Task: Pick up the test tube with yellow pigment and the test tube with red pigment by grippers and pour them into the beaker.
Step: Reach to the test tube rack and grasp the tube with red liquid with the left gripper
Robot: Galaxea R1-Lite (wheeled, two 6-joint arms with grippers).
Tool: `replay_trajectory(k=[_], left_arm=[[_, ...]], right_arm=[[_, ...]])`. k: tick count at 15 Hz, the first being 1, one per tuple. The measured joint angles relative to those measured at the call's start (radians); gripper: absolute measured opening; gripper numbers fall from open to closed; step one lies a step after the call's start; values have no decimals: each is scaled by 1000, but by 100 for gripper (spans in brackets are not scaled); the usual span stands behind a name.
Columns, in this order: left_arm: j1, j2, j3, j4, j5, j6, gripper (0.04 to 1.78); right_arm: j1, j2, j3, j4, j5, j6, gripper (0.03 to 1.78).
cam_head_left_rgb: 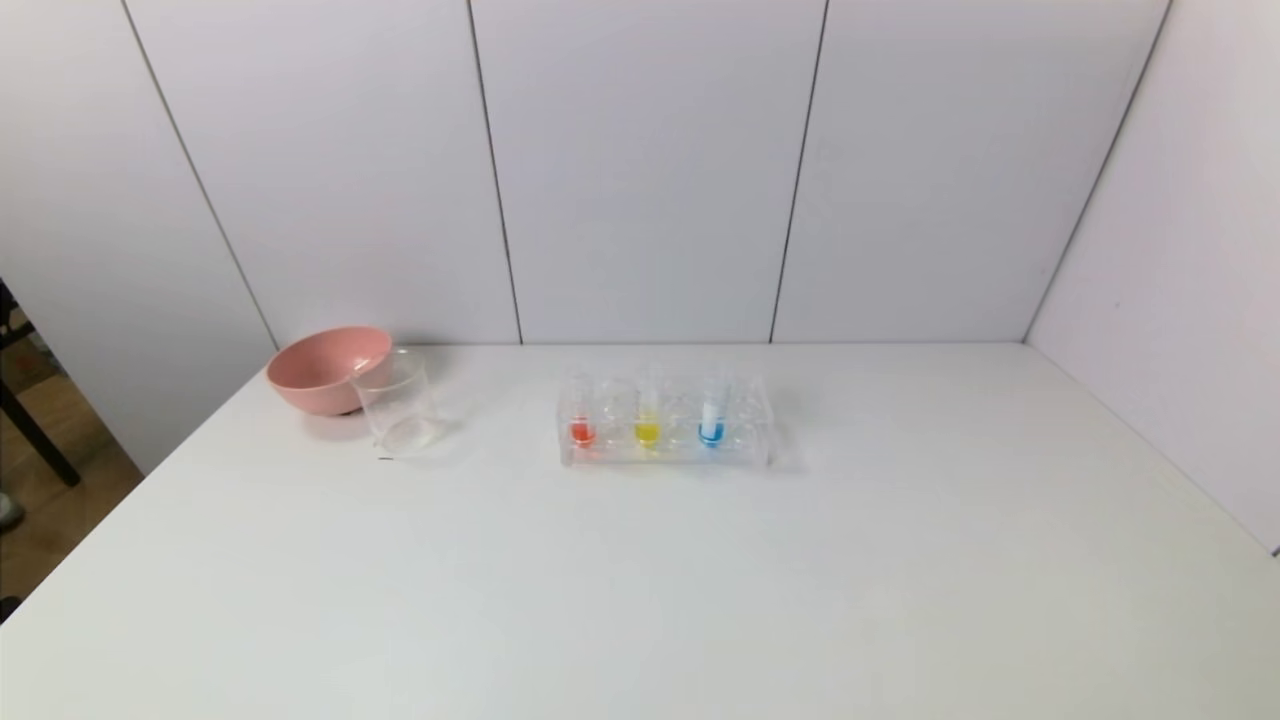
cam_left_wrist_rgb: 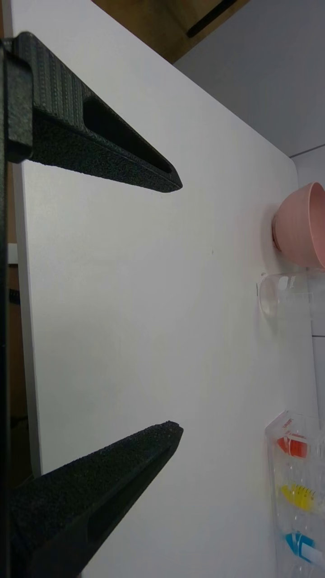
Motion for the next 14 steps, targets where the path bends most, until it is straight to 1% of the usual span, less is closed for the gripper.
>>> replay_trajectory(k=[3, 7, 9, 11, 14], left_arm=[[-1, 1, -28, 6, 3, 0, 178], [-1, 53, -145, 47, 1, -3, 178], [-1, 116, -197, 44, -5, -16, 178], [-1, 206, -251, 22, -31, -47, 178], [-1, 376, -323, -62, -73, -86, 178]], right_arm=[[0, 0, 0, 0, 0, 0, 170], [0, 0, 0, 0, 0, 0, 170], [0, 0, 0, 0, 0, 0, 170], [0, 0, 0, 0, -1, 0, 170], [0, 0, 0, 0, 0, 0, 170]])
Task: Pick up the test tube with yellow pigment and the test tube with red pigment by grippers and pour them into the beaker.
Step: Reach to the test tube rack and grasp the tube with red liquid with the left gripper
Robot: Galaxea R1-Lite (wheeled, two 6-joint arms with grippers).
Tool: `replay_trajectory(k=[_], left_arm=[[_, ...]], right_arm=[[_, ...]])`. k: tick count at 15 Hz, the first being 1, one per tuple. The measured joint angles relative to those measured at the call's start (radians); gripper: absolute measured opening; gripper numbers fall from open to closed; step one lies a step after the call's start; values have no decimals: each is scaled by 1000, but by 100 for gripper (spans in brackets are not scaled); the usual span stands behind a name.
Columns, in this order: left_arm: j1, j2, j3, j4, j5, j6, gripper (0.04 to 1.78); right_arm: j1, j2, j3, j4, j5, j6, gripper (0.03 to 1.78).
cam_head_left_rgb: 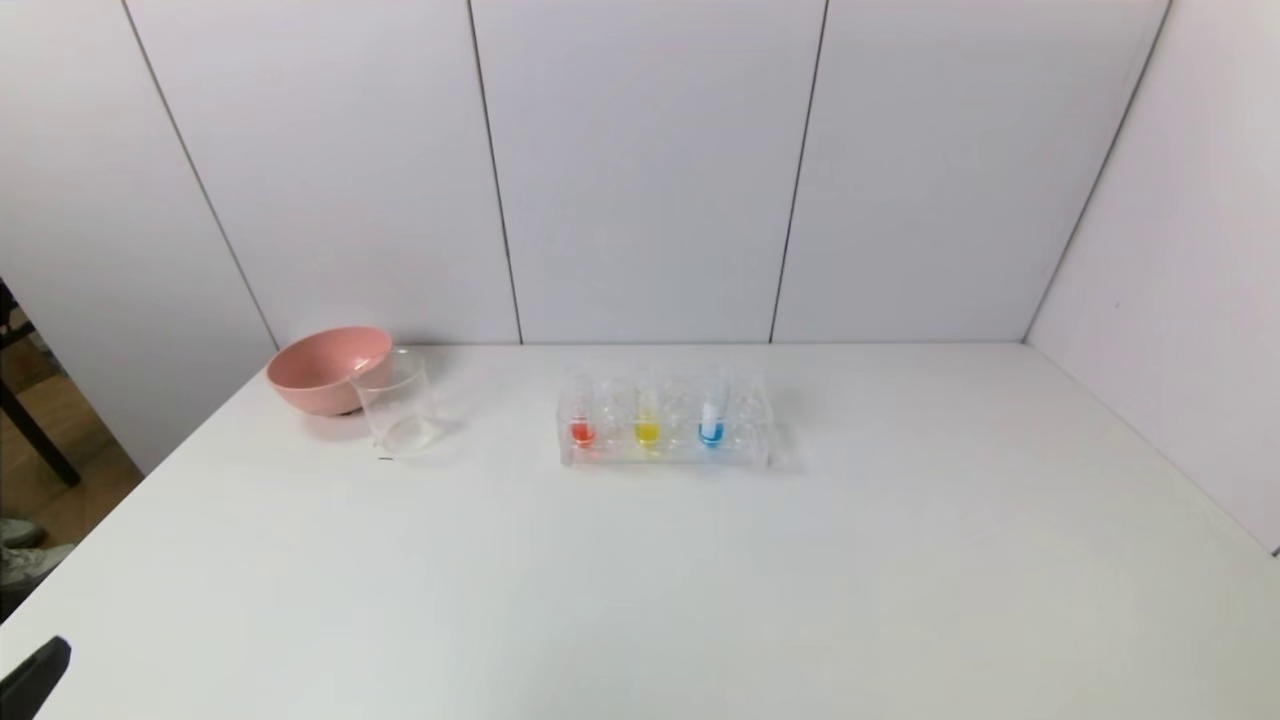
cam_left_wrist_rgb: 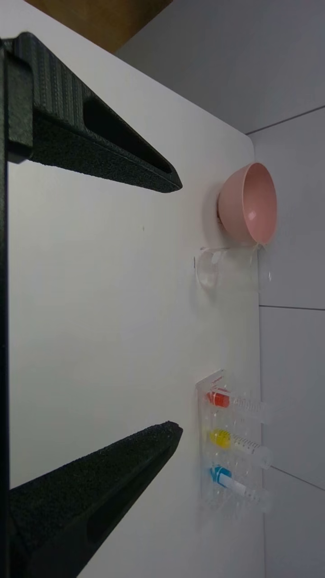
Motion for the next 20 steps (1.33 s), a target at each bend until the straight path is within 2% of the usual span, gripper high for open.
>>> replay_trajectory(k=[5, 10, 14, 18, 20], left_arm=[[-25, 321, -71, -267, -23, -11, 178], [-68, 619, -146, -456, -24, -16, 178], [-89, 856, -173, -659, -24, -13, 178], [-154, 1085, -201, -894, -21, -7, 178], [-199, 1176, -235, -948, -20, -11, 178]], right_arm=[[0, 0, 0, 0, 0, 0, 170], [0, 0, 0, 0, 0, 0, 170], [0, 0, 0, 0, 0, 0, 170], [0, 0, 0, 0, 0, 0, 170], [0, 0, 0, 0, 1, 0, 170]])
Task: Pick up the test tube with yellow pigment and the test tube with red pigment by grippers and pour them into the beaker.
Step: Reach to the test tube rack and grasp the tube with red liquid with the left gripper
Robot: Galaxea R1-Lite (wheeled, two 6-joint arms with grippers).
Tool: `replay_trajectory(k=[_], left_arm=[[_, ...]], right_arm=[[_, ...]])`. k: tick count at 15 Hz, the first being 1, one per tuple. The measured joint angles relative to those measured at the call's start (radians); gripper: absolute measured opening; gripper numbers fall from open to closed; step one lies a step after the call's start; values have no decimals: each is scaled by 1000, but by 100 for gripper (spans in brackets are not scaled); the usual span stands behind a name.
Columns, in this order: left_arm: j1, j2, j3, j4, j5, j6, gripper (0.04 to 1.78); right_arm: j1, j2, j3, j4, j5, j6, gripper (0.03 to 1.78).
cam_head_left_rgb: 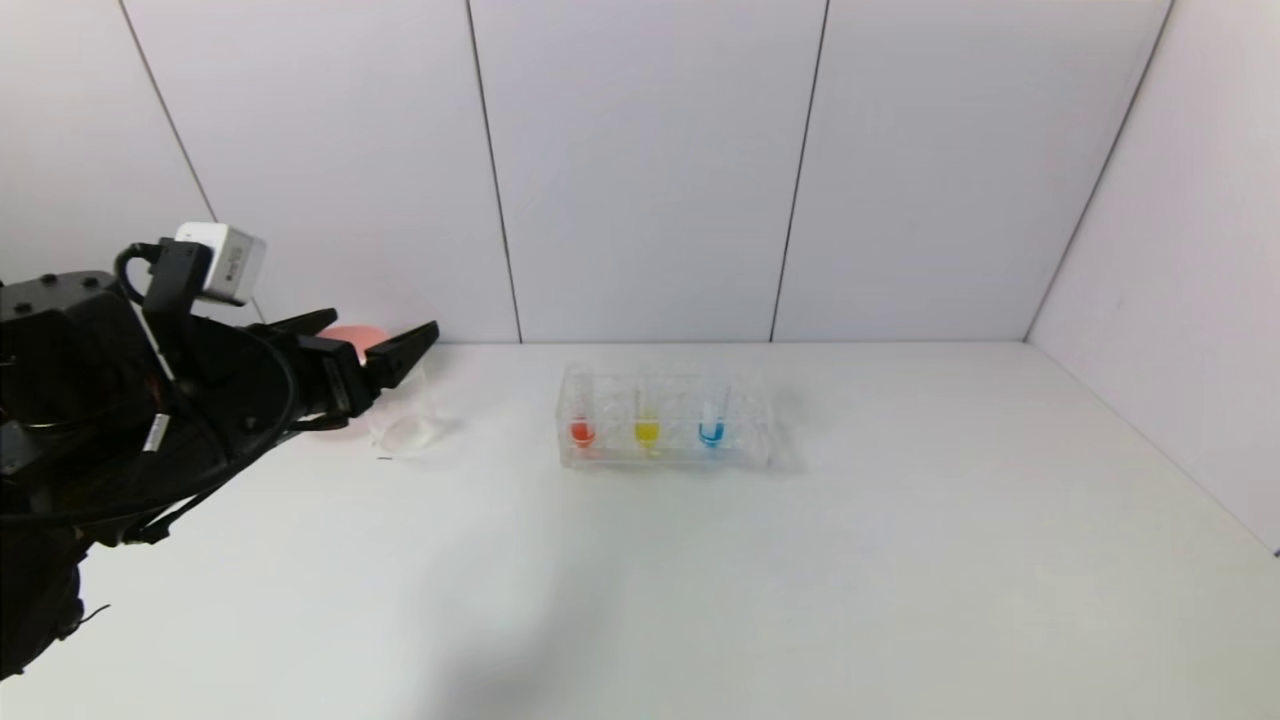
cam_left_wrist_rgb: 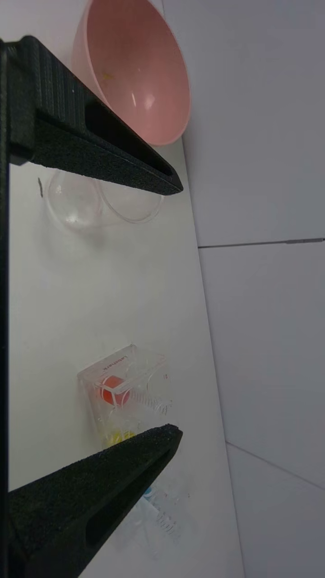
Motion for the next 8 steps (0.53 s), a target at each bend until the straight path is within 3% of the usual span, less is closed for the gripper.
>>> replay_trajectory(k=[3, 8], left_arm=[[-50, 90, -27, -41, 14, 1, 178], [-143, 235, -46, -212, 129, -1, 178]], right_arm=[[0, 0, 0, 0, 0, 0, 170], [0, 0, 0, 0, 0, 0, 170]])
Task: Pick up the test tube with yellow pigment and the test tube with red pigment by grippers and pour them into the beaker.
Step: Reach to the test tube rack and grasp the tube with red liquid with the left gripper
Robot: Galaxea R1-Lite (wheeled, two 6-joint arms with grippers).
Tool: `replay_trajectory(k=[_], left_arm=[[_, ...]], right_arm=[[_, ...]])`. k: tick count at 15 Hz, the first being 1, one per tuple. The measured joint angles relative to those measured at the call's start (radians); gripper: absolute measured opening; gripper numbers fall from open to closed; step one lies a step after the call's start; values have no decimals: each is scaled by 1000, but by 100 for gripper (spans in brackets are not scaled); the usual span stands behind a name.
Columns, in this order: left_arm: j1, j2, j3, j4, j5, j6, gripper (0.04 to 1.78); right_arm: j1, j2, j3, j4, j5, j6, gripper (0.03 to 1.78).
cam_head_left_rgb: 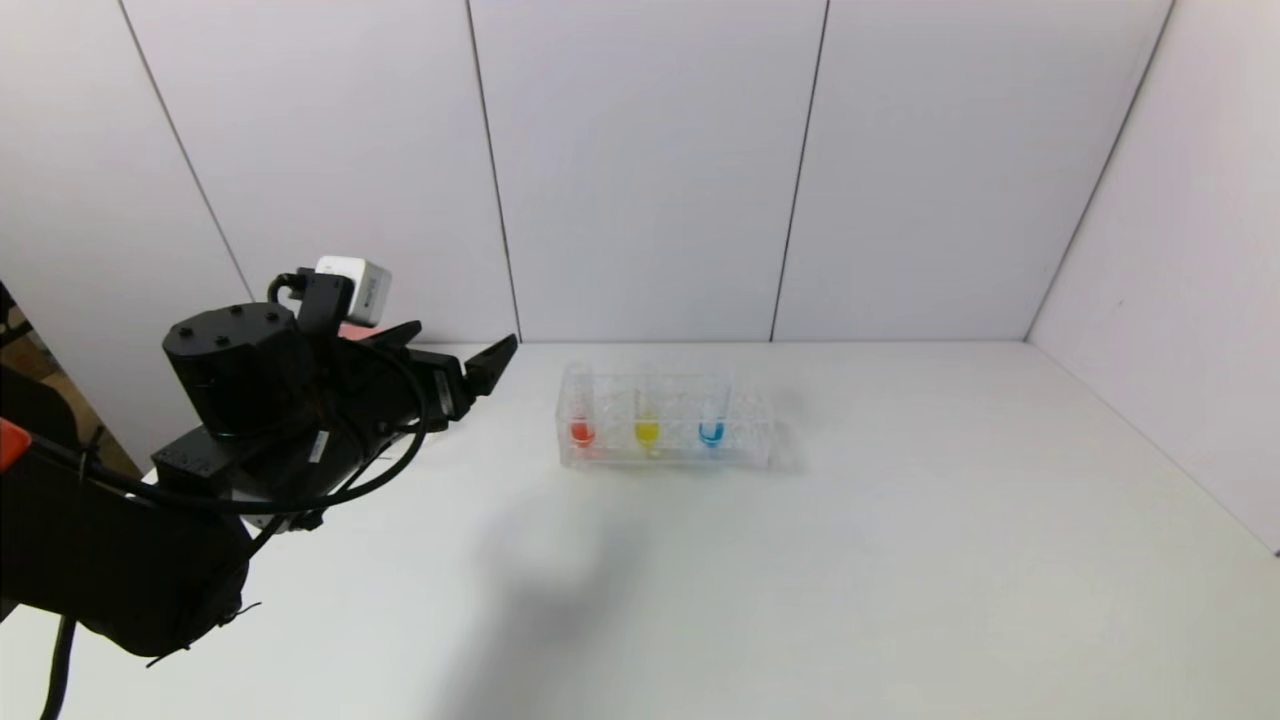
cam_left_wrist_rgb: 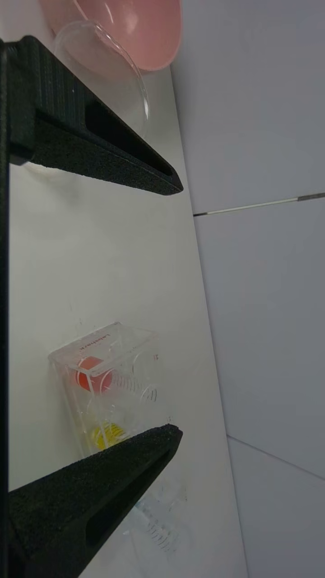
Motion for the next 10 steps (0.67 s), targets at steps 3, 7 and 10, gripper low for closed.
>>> replay_trajectory(k=[3, 7, 10], left_arm=[[-56, 63, -12, -40, 32, -11, 178], [-138, 165, -60, -131, 184, -1, 178], [-203, 252, -108, -222, 301, 26, 178]], right_arm=[[0, 0, 0, 0, 0, 0, 170], [0, 0, 0, 0, 0, 0, 170], [0, 0, 0, 0, 0, 0, 170]])
